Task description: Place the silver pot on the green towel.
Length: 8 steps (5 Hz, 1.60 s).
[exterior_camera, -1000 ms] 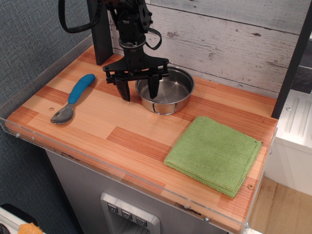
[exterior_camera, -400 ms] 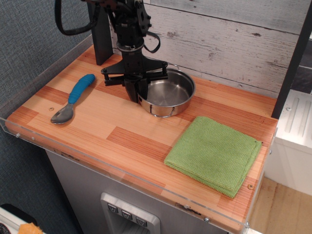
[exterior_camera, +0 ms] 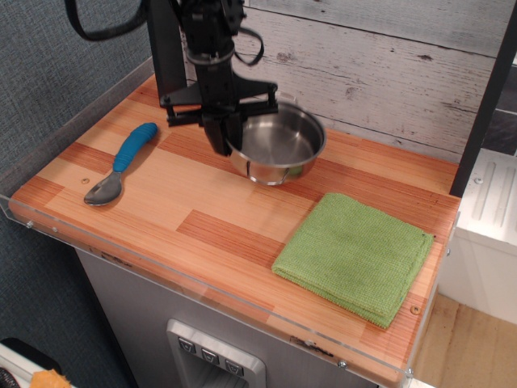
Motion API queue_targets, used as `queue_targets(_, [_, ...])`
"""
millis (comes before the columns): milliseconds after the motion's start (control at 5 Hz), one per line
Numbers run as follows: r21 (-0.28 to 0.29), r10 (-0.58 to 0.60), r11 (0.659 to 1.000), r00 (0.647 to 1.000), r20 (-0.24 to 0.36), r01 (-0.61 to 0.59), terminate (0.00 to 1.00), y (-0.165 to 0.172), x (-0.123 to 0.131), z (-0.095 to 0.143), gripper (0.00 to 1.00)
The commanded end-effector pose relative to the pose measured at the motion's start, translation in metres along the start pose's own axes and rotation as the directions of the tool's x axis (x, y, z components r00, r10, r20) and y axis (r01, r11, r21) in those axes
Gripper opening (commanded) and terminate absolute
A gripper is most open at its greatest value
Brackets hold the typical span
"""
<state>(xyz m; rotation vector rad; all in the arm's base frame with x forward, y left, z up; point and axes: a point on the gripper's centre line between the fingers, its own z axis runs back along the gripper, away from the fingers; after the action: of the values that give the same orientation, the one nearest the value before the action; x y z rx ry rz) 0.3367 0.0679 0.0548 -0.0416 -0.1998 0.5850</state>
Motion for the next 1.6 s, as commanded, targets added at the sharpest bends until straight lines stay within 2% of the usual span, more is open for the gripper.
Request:
queue_targets(0, [-0.038, -0.066, 0.997, 0.994, 0.084, 0.07, 0.0, -0.013, -0.019, 0.035, 0.0])
queue_targets(400, [-0.066, -0.143, 0.987, 0.987, 0.066, 0.148, 0.0, -0.035, -0.06, 0.038, 0.0])
queue_targets(600, [-0.073, -0.197, 0.977, 0.98, 0.031, 0.199, 0.0, -0.044, -0.078, 0.029, 0.0])
queue_targets(1000, [-0.058, -0.252, 0.966, 0.968, -0.012, 0.25, 0.0, -0.059, -0.095, 0.012, 0.0])
queue_targets(1400, [-0.076, -0.26, 0.964, 0.963, -0.075, 0.254, 0.0, -0.06, -0.099, -0.004, 0.0])
